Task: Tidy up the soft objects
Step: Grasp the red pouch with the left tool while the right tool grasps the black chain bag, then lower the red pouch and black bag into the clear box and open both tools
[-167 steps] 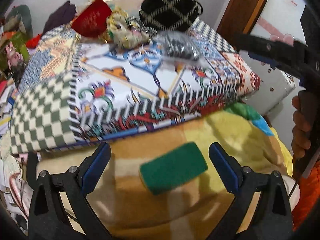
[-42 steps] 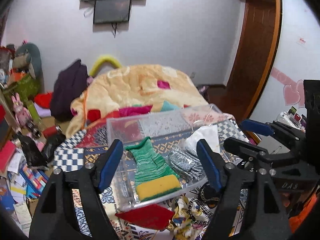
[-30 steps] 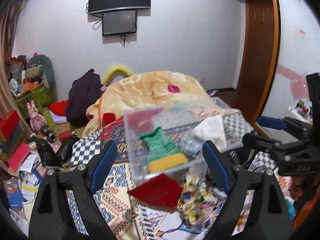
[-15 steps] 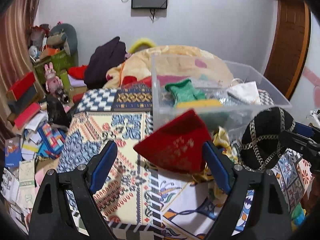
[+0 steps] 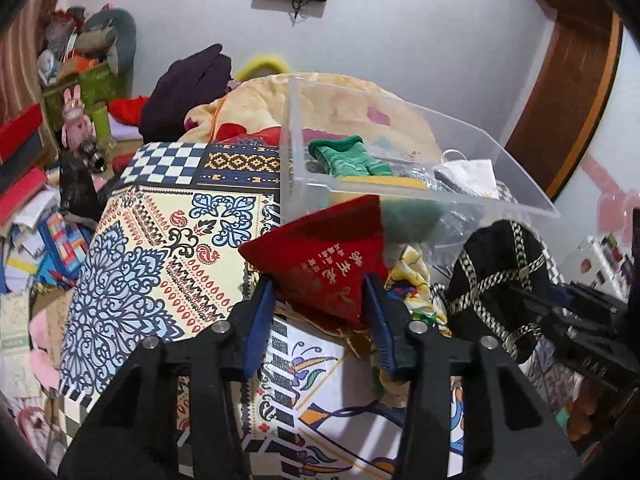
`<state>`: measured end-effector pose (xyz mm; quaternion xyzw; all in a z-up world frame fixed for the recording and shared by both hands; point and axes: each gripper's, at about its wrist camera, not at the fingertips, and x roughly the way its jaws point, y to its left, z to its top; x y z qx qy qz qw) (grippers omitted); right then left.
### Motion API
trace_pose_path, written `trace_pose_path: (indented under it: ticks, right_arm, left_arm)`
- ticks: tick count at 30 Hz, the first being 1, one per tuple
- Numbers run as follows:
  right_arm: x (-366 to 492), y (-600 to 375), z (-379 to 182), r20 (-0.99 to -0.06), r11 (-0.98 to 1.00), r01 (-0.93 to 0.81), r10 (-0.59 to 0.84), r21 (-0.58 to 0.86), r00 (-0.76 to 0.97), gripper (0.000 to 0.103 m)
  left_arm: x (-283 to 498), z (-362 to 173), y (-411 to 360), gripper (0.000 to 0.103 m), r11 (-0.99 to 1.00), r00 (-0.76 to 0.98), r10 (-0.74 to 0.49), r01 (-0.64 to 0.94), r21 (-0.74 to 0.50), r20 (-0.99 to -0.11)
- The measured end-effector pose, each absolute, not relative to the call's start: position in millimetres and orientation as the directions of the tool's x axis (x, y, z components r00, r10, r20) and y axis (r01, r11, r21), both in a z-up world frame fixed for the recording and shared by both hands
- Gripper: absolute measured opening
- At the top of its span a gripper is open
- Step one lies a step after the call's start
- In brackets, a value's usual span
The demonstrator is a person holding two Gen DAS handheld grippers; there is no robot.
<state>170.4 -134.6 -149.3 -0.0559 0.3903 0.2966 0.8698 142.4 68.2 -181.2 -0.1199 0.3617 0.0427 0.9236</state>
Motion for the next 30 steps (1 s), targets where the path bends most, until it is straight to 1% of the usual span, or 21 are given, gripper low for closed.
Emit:
trace_pose_path:
  ticks: [1, 2, 3, 4, 7, 10, 15, 21, 25, 30]
  right_arm:
    - [169, -136, -148, -0.705, 0.814, -0.563, 0.482, 0.141, 0.521, 0.020]
    - [167, -136, -147, -0.699, 0.811, -0.566, 0.489, 0.145, 0.522, 0.019]
    - [165, -135, -145, -0.692, 0.808, -0.571, 0.497, 0.147, 0.524, 0.017]
    - [164, -135, -144, -0.686, 0.806, -0.574, 0.500, 0.144, 0.529, 0.015]
    - [159, -138, -136, -0.661, 0.803, -0.578, 0.513, 0.144, 0.548, 0.014]
    - [153, -145, -124, -0.623, 0.791, -0.591, 0.545, 0.160, 0.561, 0.014]
    - [140, -155, -99, -0.556, 0.781, -0.604, 0.575, 0.157, 0.600, 0.014]
    - [134, -158, -79, -0.502, 0.786, -0.600, 0.584, 0.151, 0.638, 0.014]
    - [136, -159, -69, -0.479, 0.793, -0.593, 0.577, 0.137, 0.662, 0.014]
    - [140, -163, -54, -0.433, 0.813, -0.572, 0.558, 0.114, 0.707, 0.014]
  left_arm:
    - [140, -180, 64, 0.038, 0.973, 0.737, 0.007, -0.162, -0.166, -0.676]
    - [138, -179, 61, 0.037, 0.976, 0.739, 0.017, -0.159, -0.151, -0.673]
    - [135, -178, 58, 0.033, 0.978, 0.742, 0.027, -0.158, -0.136, -0.670]
    - [132, -177, 56, 0.026, 0.980, 0.744, 0.029, -0.154, -0.128, -0.668]
    - [123, -173, 54, 0.018, 0.980, 0.751, 0.017, -0.143, -0.136, -0.660]
    - [114, -164, 56, 0.015, 0.980, 0.765, 0.024, -0.146, -0.137, -0.643]
    - [102, -142, 58, 0.015, 0.980, 0.803, 0.013, -0.129, -0.152, -0.596]
    - [94, -115, 56, 0.015, 0.981, 0.850, 0.013, -0.113, -0.158, -0.527]
    - [95, -98, 52, 0.015, 0.986, 0.871, 0.019, -0.097, -0.134, -0.491]
    - [98, -71, 48, 0.015, 0.991, 0.907, 0.018, -0.071, -0.111, -0.420]
